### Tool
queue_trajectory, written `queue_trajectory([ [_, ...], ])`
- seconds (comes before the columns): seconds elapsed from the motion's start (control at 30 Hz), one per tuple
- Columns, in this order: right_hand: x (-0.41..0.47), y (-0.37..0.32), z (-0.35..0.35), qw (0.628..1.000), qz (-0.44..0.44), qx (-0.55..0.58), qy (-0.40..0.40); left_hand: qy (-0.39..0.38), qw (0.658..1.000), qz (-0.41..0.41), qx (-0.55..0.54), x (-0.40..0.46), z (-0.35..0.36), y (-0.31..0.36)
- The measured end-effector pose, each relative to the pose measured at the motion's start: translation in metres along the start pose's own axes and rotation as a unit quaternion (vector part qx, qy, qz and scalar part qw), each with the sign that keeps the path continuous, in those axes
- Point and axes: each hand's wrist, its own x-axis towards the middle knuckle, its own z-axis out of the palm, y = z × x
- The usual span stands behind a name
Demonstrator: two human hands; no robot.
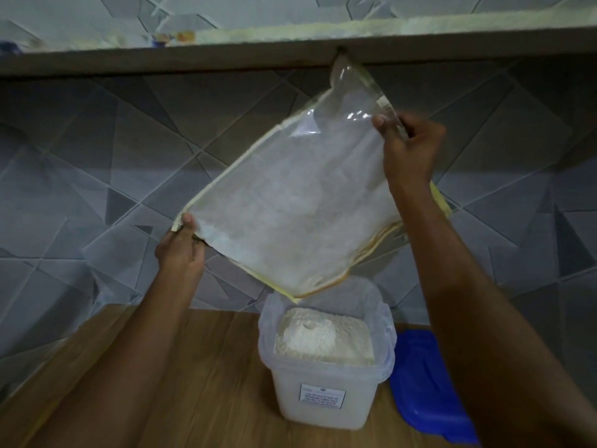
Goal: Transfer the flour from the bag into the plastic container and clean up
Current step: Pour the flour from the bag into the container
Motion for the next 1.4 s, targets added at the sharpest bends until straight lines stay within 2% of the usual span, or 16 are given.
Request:
queue_trajectory([
  [0.23,0.004,0.001,0.002,0.999,-0.029,0.020,0.020,-0.022,1.000,-0.013,-0.009,0.006,-0.003,-0.002],
  [0.33,-0.001,0.000,0.005,0.999,-0.044,0.005,-0.022,-0.001,1.000,-0.014,-0.009,0.004,-0.006,-0.007],
  [0.43,-0.001,0.001,0.003,0.999,-0.031,0.022,0.017,-0.008,1.000,-0.009,0.003,-0.002,-0.003,-0.007],
  [0.53,-0.001,-0.001,0.005,1.000,-0.028,0.013,-0.003,-0.017,1.000,-0.016,-0.011,0.000,-0.003,-0.010],
  [0.6,0.000,0.000,0.004,0.998,-0.030,0.033,0.033,-0.019,1.000,-0.016,-0.003,0.001,-0.003,-0.007],
  [0.7,0.000,-0.002,0.003,0.999,-0.043,0.018,-0.016,-0.011,1.000,-0.011,-0.008,0.003,-0.004,-0.010],
  [0.8,0.000,-0.001,0.002,0.998,-0.051,0.026,0.000,-0.005,1.000,-0.008,-0.004,0.008,-0.010,-0.010],
  [0.87,-0.001,0.000,0.005,0.998,-0.058,0.020,-0.032,0.000,1.000,-0.011,-0.004,0.013,-0.015,-0.013],
  [0.97,-0.002,0.002,0.008,0.998,-0.052,0.026,0.010,-0.044,0.999,-0.015,-0.011,0.013,-0.017,-0.012],
  [1.07,-0.003,0.003,0.013,0.998,-0.048,0.031,-0.007,-0.051,0.998,-0.007,-0.021,0.013,-0.016,-0.013],
  [1.17,-0.001,0.002,0.016,0.998,-0.047,0.039,0.026,-0.056,0.998,-0.014,-0.021,0.013,-0.018,-0.012],
  [1.4,-0.003,0.002,0.021,0.998,-0.041,0.042,-0.003,-0.073,0.996,-0.023,-0.039,0.006,-0.019,-0.015],
])
